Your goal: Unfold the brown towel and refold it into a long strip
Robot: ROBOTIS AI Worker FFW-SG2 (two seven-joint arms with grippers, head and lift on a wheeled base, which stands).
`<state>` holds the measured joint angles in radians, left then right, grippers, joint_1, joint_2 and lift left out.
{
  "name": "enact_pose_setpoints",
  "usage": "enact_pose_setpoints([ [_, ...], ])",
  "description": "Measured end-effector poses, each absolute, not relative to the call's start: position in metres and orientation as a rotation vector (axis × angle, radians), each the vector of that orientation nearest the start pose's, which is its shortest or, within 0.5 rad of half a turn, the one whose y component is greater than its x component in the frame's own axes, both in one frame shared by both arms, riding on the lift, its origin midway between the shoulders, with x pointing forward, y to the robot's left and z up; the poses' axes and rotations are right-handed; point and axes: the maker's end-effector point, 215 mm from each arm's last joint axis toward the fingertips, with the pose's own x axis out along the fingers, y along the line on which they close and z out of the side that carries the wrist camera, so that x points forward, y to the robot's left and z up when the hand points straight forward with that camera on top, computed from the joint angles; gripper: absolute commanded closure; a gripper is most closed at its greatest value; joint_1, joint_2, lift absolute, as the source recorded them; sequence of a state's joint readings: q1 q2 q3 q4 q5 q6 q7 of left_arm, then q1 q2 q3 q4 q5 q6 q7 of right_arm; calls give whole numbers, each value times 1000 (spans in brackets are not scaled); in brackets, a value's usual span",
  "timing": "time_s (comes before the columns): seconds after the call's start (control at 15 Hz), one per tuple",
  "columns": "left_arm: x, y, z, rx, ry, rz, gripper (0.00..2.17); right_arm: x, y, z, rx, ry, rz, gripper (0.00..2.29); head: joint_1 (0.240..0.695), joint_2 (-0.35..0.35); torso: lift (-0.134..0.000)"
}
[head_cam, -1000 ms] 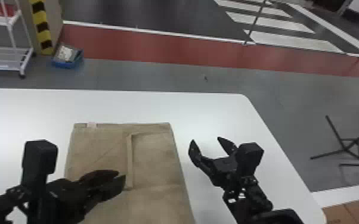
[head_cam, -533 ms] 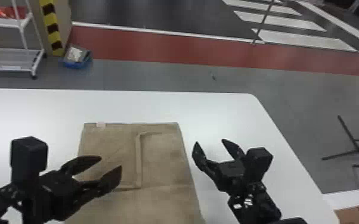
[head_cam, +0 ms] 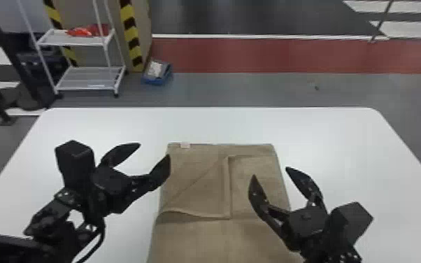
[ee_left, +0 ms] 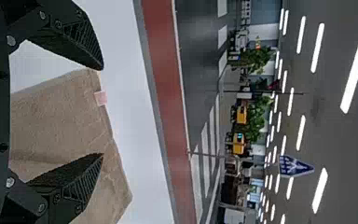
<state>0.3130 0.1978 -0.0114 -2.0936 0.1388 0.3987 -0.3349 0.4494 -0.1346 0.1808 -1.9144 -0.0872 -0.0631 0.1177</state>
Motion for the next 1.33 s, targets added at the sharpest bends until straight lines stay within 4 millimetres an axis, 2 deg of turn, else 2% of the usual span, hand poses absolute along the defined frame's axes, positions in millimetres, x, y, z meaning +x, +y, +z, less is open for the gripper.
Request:
enact_pose_setpoints([
  [0.07, 484, 173, -340, 29, 173, -416, 259, 435, -109, -383, 35, 80, 350, 323, 695, 75, -123],
  [0.2, 488, 176, -339, 35, 121, -414, 259, 430, -82, -406, 25, 120, 398, 323, 695, 106, -123],
  [0.33, 489, 172, -343, 39, 115, -428, 259, 426, -62, -422, 10, 145, 439, 326, 695, 133, -123],
  [0.47, 491, 165, -345, 35, 115, -441, 259, 421, -50, -432, -27, 163, 471, 464, 695, 141, -123],
  [0.8, 491, 155, -353, 24, 129, -460, 259, 405, -44, -448, -74, 217, 505, 468, 695, 140, -123],
  [1.0, 490, 154, -356, 19, 134, -461, 259, 401, -42, -456, -96, 240, 510, 502, 695, 138, -123],
  [1.07, 490, 154, -357, 18, 135, -461, 259, 400, -41, -459, -108, 251, 517, 620, 695, 142, -123],
  [1.33, 489, 155, -361, 14, 143, -461, 259, 397, -38, -470, -124, 286, 531, 620, 695, 146, -123],
])
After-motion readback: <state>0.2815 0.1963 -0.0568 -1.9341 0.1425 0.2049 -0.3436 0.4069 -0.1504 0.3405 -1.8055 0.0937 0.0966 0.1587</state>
